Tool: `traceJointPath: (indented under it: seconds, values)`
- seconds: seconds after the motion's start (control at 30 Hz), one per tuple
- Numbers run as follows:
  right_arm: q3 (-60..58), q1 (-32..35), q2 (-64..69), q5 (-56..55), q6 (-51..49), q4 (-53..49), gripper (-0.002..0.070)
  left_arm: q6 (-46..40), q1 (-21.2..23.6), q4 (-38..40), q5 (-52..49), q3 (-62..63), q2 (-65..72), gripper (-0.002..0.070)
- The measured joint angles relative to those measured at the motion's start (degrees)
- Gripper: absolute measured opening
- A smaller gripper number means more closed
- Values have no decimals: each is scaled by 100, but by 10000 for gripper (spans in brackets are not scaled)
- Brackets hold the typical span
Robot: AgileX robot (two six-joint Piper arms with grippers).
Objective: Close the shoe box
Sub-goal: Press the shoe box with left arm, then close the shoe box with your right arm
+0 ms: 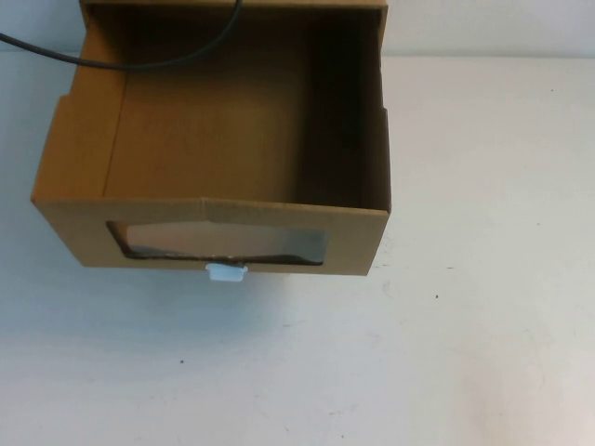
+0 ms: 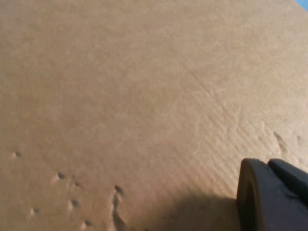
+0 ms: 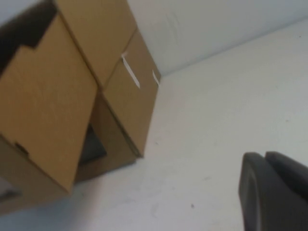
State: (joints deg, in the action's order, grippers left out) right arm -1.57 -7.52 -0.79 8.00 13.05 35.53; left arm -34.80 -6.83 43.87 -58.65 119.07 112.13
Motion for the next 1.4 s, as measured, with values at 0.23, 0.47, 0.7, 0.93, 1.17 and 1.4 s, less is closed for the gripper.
traceJointPath:
  seconds: [0.23, 0.47, 0.7, 0.93, 1.17, 1.4]
  values:
    - [0, 0, 0, -395, 0, 1787, -13, 0, 0, 0, 0, 0, 0, -2]
    - [1204, 0, 862, 1815, 0, 1707, -12, 0, 0, 0, -33, 0, 0, -2]
    - [2967, 0, 2842, 3857, 375, 428, -11, 0, 0, 0, -33, 0, 0, -2]
    - [4148, -57, 4579, 4497, 907, 142, -11, 164, 0, 0, -41, 0, 0, -2]
    - [4988, -1160, 5765, 4094, 1003, 115, -11, 206, 0, 13, -46, 0, 0, -2]
    - [5838, -3367, 6744, 3009, -304, -1247, -11, 232, 0, 65, -46, 0, 0, -2]
